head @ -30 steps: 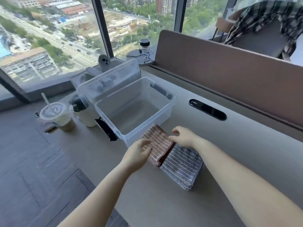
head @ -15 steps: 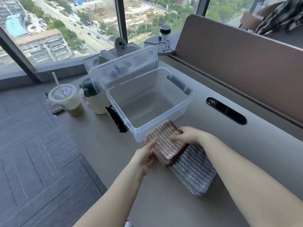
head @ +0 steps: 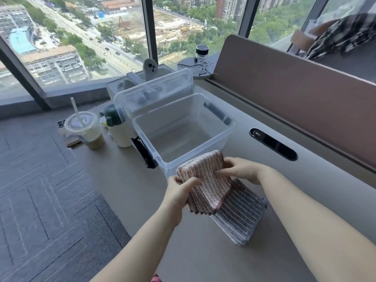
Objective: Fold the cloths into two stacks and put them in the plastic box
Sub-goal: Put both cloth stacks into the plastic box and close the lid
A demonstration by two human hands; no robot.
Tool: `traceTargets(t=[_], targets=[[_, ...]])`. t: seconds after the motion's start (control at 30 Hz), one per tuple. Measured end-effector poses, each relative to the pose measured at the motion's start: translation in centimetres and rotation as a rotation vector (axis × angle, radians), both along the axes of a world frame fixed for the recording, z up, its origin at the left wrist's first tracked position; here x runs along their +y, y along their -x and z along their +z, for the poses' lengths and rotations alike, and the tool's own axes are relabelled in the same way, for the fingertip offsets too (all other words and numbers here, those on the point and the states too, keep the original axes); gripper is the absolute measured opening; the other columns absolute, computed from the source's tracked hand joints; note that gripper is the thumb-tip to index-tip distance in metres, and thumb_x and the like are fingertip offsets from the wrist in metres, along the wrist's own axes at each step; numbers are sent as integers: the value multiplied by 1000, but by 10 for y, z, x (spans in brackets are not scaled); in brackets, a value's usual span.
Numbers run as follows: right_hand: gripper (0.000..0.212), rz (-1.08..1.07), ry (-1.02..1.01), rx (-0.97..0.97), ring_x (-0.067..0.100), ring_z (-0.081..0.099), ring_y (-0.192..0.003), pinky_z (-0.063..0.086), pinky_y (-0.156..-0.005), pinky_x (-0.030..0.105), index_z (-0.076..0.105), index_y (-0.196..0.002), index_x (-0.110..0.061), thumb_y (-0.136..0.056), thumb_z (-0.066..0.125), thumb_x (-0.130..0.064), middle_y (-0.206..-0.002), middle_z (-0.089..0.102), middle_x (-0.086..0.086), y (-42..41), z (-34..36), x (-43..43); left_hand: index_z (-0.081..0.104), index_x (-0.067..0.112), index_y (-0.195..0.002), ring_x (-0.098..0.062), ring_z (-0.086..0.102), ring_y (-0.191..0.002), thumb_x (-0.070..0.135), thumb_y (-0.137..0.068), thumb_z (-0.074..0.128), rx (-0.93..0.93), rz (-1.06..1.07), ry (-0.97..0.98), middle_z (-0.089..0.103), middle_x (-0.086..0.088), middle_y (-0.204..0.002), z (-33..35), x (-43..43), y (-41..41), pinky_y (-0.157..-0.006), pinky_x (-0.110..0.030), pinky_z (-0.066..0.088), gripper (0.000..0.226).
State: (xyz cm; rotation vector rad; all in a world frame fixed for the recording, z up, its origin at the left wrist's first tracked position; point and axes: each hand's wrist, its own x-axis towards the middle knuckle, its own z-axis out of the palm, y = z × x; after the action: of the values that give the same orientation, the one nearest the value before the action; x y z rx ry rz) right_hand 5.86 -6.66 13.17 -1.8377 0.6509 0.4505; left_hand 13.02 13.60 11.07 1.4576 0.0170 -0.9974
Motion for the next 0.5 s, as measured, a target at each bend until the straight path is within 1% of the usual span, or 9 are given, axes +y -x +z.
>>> traceTargets(t=[0.03, 0.07, 0.13, 0.2, 0.27, 0.3, 0.37, 0.43, 0.5], targets=[[48, -20, -71, -29, 17, 55, -115, 32, -110, 47, 54, -124, -21, -81, 70, -36, -123, 62, 2, 4, 6, -1, 42, 20, -118, -23, 67, -95, 28, -54, 76, -14, 4, 28, 66, -9, -110, 8, 3, 0, -84, -42, 53, 73], [51, -31, -142, -59, 20, 55, -116, 31, -110, 48, 56, -122, -20, -77, 73, -38, -122, 63, 3, 7, 11, -2, 40, 23, -118, -22, 68, -93, 28, -56, 76, -19, 0, 68, 67, -6, -109, 17, 5, 0, -80, -40, 56, 72], [68, -14, -291, -111, 28, 53, -121, 33, -110, 49, 56, -125, -18, -67, 79, -46, -125, 63, 8, 15, 23, -5, 48, 22, -118, -19, 70, -87, 27, -62, 74, -37, -56, 156, 69, -4, -106, 39, 8, -3, -68, -33, 55, 62], [81, -6, -430, -126, 27, 58, -117, 43, -103, 45, 55, -126, -15, -58, 83, -49, -122, 65, 9, 20, 40, -9, 57, 18, -116, -20, 69, -83, 25, -69, 71, -39, -115, 229, 70, -6, -104, 61, 8, -8, -65, -31, 55, 49], [77, -44, -568, -183, 20, 67, -102, 54, -87, 33, 65, -115, -13, -51, 88, -48, -108, 71, 6, 25, 59, -12, 57, 17, -116, -21, 67, -80, 20, -79, 67, 16, -107, 280, 69, -7, -103, 79, 4, -13, -66, -33, 56, 38], [71, -93, -638, -228, 19, 68, -96, 55, -84, 31, 70, -108, -12, -49, 89, -48, -104, 72, 6, 27, 66, -15, 57, 17, -118, -22, 66, -79, 20, -82, 64, 68, -89, 310, 68, -8, -104, 88, 2, -16, -68, -34, 56, 37], [71, -212, -717, -315, 24, 67, -98, 55, -89, 39, 73, -103, -12, -48, 86, -56, -106, 71, 10, 28, 76, -20, 56, 16, -122, -22, 65, -83, 23, -79, 65, 171, -49, 376, 67, -9, -109, 101, -3, -23, -70, -32, 56, 45], [88, -319, -742, -402, 30, 63, -108, 52, -93, 47, 66, -116, -9, -52, 77, -67, -119, 65, 16, 27, 81, -23, 55, 14, -127, -21, 64, -85, 26, -70, 68, 243, -17, 436, 67, -9, -109, 110, -9, -30, -69, -30, 57, 59], [106, -410, -786, -526, 34, 55, -117, 49, -96, 50, 50, -133, -5, -56, 69, -74, -133, 54, 19, 20, 82, -20, 53, 12, -130, -20, 63, -85, 26, -68, 68, 287, 14, 502, 67, -8, -104, 116, -17, -36, -69, -30, 58, 65]])
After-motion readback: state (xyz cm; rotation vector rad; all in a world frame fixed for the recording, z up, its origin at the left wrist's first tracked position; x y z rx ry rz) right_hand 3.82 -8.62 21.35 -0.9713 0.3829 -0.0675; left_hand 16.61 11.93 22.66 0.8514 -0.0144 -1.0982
